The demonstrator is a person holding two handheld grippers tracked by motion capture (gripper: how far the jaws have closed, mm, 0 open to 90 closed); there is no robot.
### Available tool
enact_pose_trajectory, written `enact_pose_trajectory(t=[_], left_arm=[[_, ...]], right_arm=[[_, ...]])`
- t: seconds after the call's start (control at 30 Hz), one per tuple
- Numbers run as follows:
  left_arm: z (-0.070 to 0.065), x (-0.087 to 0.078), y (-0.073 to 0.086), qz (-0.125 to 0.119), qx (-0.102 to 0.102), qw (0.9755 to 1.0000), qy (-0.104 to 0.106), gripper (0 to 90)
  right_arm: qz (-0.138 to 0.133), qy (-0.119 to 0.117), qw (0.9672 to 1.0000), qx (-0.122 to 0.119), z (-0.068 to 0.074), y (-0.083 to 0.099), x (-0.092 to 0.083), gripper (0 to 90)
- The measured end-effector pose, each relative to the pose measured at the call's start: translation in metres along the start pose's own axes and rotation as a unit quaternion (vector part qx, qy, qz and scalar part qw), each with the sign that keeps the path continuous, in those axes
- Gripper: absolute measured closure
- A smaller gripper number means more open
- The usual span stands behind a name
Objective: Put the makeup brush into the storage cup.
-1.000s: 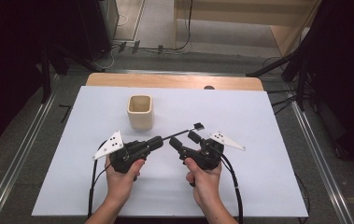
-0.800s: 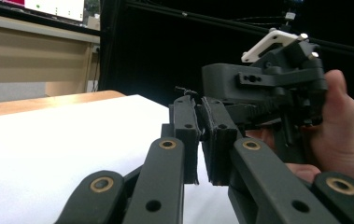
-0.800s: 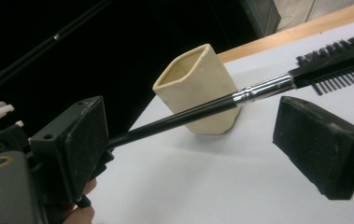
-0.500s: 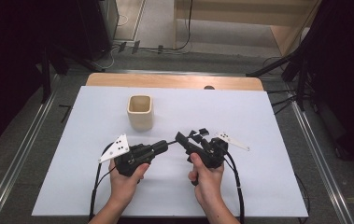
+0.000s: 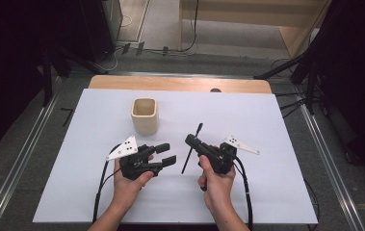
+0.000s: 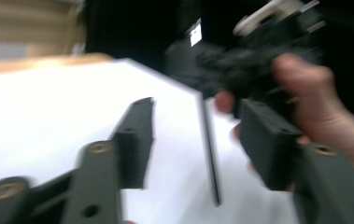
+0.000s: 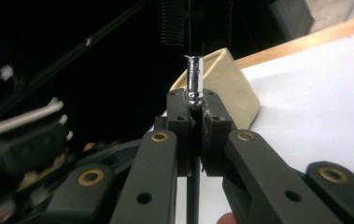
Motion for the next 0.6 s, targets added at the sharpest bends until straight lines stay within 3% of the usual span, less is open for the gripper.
enact_pose_trajectory(t=[0.13,0.27,0.4,0.6], left_arm=[[-0.003,0.005,0.004,0.026,0.008,0.9996,-0.010,45.0],[-0.011,0.009,0.005,0.041,0.015,0.9991,-0.003,48.2],[-0.019,0.011,0.005,0.047,0.018,0.9987,0.014,51.0],[-0.022,0.014,0.005,0.055,0.019,0.9983,0.008,57.2]], right_arm=[[0.026,0.011,0.9975,-0.064,0.012,0.000,0.006,86.6],[0.045,0.013,0.9926,-0.112,0.022,0.001,0.010,86.6],[0.049,0.007,0.9913,-0.122,0.025,0.004,0.014,86.6],[0.050,-0.012,0.9911,-0.123,0.029,0.006,0.017,86.6]])
Point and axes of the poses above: each handheld gripper's, and its own axes: x roughly forward along the jaws, y roughly out of its underside, z roughly to its left, the point moved 5 cm from there along x, roughly forward along the jaws, and after that the axes turned 12 degrees about -y, right-handed, at the moved point
